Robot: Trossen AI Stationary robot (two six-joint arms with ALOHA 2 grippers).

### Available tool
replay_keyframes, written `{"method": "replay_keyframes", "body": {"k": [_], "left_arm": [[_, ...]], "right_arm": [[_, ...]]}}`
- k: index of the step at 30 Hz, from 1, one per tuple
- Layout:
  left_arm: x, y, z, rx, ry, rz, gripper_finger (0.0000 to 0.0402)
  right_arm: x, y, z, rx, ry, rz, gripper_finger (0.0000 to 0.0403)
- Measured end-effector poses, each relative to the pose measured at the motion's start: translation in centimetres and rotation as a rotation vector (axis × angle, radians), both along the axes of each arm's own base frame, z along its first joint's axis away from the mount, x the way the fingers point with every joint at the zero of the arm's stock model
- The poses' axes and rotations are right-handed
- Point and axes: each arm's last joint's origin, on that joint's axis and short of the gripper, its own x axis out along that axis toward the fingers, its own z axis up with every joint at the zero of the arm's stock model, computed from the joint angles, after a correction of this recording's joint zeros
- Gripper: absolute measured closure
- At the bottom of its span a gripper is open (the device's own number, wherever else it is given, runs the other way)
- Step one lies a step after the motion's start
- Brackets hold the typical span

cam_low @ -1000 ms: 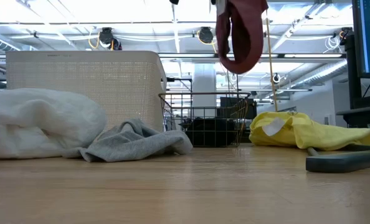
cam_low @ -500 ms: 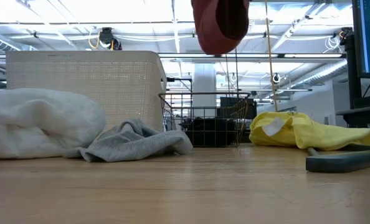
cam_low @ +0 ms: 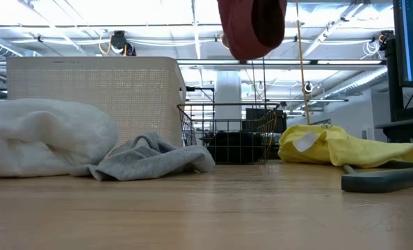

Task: Pick & Place Cloths
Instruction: Put the dark pink underwear into the wire basket

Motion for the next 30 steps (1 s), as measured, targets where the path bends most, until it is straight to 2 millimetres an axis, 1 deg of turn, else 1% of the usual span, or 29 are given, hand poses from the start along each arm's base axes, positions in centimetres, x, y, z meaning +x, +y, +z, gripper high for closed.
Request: {"method": "replay_keyframes", "body": {"k": [2,5,9,13,18,22,24,27,30], "left_arm": [[0.0,0.0,0.0,0.000,0.000,-0.011,0.0398],[0.0,0.0,0.0,-0.007,0.000,-0.014,0.0386],[0.0,0.0,0.0,-0.004,-0.001,-0.017,0.0358],[0.0,-0.1,0.3,0.010,-0.029,-0.033,0.0308],[-0.3,-0.1,0.8,0.050,-0.048,-0.055,0.0226],[-1.7,0.4,2.2,0.092,-0.042,-0.045,0.0170],[-3.0,0.8,2.8,0.126,0.008,-0.022,0.0150],[-4.6,1.2,3.3,0.128,0.077,0.029,0.0134],[-6.1,1.5,3.8,0.131,0.120,0.093,0.0134]], "right_arm": [[0.0,0.0,0.0,0.017,-0.004,0.006,0.0388],[0.0,0.0,0.0,0.050,-0.010,0.012,0.0383],[0.0,0.0,0.0,0.064,-0.011,0.012,0.0393],[0.0,0.0,0.0,0.067,-0.014,0.008,0.0393],[0.0,0.0,0.0,0.067,-0.014,0.006,0.0393],[-0.4,0.1,0.2,0.069,-0.015,0.006,0.0393],[-0.7,0.3,0.3,0.072,-0.013,-0.001,0.0393],[-1.4,0.6,0.6,0.074,0.001,-0.020,0.0393],[-2.1,0.8,1.0,0.078,-0.005,-0.008,0.0393]]}}
